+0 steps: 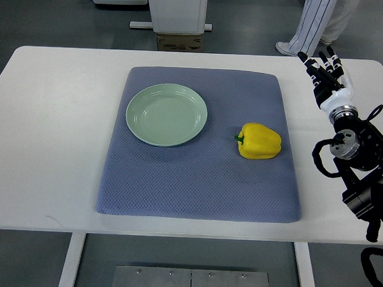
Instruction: Place yellow pepper on plate with right hand
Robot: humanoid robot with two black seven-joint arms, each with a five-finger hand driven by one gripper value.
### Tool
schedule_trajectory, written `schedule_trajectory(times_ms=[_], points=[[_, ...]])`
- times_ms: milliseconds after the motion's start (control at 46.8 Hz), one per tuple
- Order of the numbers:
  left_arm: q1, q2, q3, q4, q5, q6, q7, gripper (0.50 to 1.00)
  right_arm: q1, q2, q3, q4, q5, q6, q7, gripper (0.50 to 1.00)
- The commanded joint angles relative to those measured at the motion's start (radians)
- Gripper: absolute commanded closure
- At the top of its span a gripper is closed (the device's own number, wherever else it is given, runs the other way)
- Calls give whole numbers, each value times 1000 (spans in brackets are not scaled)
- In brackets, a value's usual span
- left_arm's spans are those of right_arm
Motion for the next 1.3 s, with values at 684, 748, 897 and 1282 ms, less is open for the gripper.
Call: schedule_trajectory(times_ms=[684,748,897,1282], points=[[0,0,0,0,0,0,0,500,1,-95,-153,60,-2,69,5,500],[0,0,0,0,0,0,0,500,1,-109,-170,75,-3,72,8,502],[0,0,0,0,0,0,0,500,4,-178,-273,132,-5,74,18,505],[0,0,0,0,0,0,0,500,60,-339,-483,284,-103,175,57,507]])
